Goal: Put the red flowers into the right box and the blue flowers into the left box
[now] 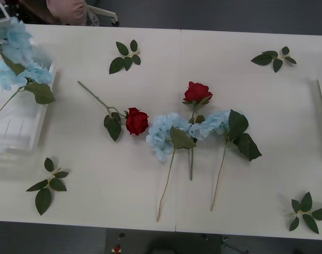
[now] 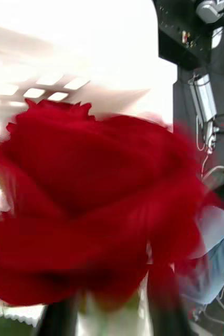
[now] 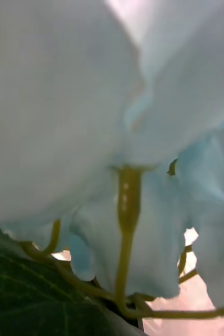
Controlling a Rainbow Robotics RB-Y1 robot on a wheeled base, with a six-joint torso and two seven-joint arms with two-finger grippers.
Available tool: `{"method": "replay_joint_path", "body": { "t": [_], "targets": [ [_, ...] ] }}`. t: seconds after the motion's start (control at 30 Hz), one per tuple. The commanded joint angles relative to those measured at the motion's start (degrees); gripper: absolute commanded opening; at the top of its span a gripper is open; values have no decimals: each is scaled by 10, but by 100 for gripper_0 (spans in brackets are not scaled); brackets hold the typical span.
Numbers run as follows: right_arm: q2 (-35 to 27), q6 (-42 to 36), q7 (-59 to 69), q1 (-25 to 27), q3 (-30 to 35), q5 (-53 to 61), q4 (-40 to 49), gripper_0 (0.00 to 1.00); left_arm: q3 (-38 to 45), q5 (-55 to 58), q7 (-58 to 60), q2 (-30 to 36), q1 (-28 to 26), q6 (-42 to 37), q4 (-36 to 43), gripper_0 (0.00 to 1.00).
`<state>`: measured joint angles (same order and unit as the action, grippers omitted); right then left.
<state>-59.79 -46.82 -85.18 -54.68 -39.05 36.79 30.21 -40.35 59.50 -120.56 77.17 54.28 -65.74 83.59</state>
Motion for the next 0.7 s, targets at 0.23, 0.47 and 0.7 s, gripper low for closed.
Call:
{"method": "replay_joint_path", "body": {
  "t": [0.23, 0.47, 0.7],
  "targets": [
    [-44, -131, 29, -13, 34, 119, 99, 65, 5, 26, -8, -43, -89, 138, -212, 0],
    [-109, -294, 248, 53, 48, 243, 390, 67, 11, 54, -8, -39, -90, 146, -224, 98],
    [-145, -297, 522, 193, 47, 202, 756, 68, 50, 86, -13, -16, -90, 156, -174, 100]
  ]
}}
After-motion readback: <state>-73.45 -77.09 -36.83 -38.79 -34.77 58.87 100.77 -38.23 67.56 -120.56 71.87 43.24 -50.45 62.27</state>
